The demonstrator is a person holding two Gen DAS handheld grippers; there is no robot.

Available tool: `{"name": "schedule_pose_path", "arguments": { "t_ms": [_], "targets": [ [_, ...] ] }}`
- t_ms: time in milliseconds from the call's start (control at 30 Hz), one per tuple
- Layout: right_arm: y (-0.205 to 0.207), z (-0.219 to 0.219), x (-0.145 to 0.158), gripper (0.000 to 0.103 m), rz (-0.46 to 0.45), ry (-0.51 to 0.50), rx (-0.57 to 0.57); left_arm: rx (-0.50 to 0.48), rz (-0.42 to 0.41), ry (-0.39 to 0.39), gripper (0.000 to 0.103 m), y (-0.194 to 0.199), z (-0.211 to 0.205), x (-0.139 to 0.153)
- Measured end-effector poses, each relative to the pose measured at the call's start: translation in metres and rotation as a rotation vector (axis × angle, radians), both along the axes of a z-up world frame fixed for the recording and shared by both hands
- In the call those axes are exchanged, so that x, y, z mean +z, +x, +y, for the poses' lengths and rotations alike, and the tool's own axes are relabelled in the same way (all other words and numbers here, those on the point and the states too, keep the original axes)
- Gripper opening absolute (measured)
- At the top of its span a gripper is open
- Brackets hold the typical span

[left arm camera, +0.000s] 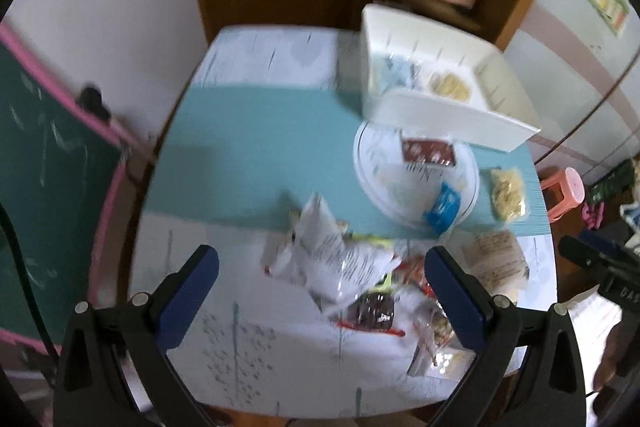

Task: Organize snacks
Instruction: 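Withdraw both tools from the tray toward the remaining snacks, then grasp a white crinkled bag with the left tool while the right tool grasps a tan printed bag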

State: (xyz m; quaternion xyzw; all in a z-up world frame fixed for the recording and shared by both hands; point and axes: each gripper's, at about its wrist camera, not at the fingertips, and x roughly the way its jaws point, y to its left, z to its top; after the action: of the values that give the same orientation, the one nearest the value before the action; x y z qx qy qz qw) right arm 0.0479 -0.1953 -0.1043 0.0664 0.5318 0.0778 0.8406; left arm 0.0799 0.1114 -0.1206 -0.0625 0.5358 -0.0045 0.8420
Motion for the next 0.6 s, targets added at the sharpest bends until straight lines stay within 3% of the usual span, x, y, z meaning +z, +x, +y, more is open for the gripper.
{"name": "schedule_pose_path", "arguments": {
  "t_ms": [167, 333, 600],
  "targets": [
    [0.005, 0.005, -0.038, 0.096, 0.061, -0.050, 0.026, 0.068, 0.072, -0.068, 0.102, 0.004, 0.009, -0.037],
    [0.016, 0.006, -0.068, 0.099, 0.113, -0.079, 0.037, 0.118, 0.155, -0.131, 0.102, 0.018, 0.006, -0.074],
    [0.031, 0.011, -0.102, 0.103, 0.197, -0.094, 0.040, 0.199, 0.266, -0.122, 0.102, 0.037, -0.003, -0.116]
  ]
}}
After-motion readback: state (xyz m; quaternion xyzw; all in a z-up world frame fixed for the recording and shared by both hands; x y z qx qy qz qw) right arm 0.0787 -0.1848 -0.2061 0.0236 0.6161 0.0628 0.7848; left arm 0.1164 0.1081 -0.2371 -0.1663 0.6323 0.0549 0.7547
